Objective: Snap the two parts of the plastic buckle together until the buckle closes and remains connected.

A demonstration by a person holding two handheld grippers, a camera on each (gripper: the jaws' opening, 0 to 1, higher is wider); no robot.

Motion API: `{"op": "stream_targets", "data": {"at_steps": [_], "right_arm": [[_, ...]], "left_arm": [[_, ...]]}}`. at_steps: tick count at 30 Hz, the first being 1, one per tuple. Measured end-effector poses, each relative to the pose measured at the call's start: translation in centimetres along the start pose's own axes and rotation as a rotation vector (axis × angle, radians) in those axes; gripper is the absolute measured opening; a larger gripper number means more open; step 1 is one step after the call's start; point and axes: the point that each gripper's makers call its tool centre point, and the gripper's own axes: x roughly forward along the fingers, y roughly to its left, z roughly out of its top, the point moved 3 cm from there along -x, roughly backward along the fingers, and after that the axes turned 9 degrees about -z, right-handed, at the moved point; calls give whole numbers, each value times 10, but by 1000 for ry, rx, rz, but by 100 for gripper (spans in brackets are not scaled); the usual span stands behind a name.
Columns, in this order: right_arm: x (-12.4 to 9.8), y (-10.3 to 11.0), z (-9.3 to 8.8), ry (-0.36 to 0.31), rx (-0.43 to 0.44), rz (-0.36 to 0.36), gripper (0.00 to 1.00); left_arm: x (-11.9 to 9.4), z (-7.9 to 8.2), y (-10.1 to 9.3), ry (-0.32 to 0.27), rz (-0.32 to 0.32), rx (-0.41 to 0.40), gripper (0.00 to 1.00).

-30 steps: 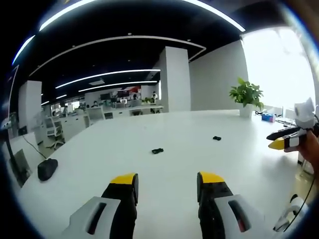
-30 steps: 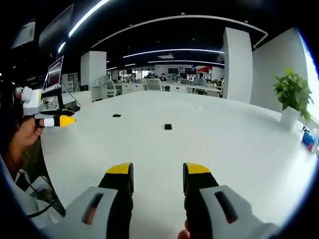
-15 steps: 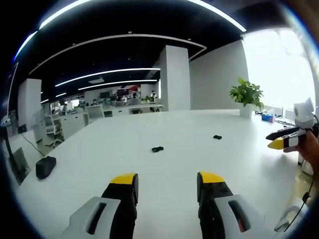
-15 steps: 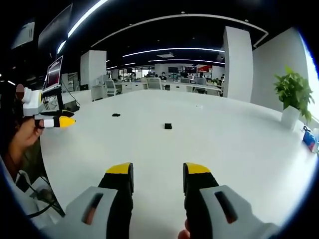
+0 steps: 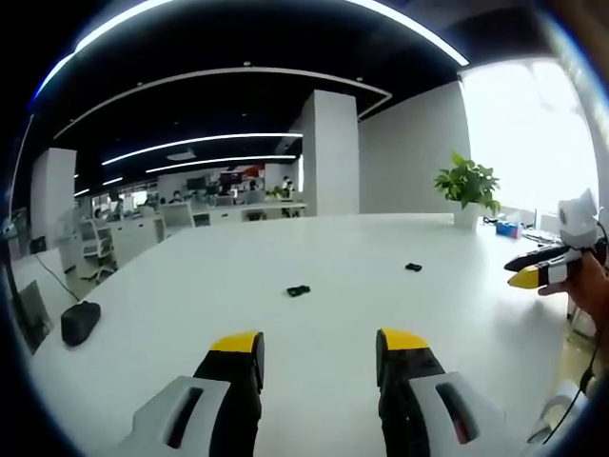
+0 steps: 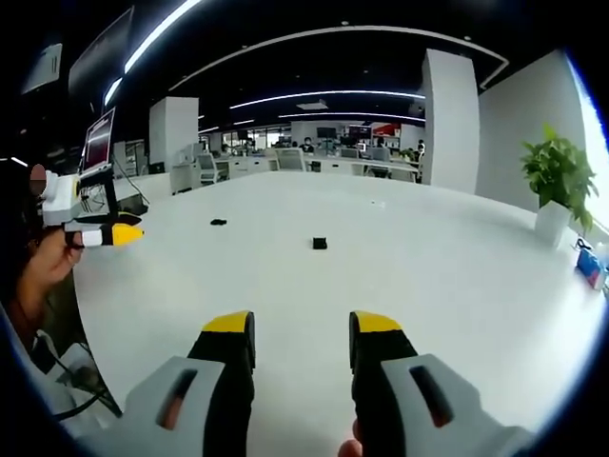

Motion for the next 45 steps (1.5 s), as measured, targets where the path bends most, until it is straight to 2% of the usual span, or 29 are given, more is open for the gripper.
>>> {"op": "stream_targets", "data": {"at_steps": [8,16,29,34,45], "right_arm": [[7,5,7,-2,-16,16,40],[16,0,11,-7,-15,19,40],[29,1,16,-2,-17,37,39],[33,1,19,-5,-32,32,39],[46,-1,16,7,-33,48,40]], "left_arm": [[2,0,2,8,4,-1,48],[4,-1,4,17,10,-5,48],[14,5,11,11,16,5,48],[21,2,11,20,6,-4,48],[30,3,14,32,13,0,48]]}}
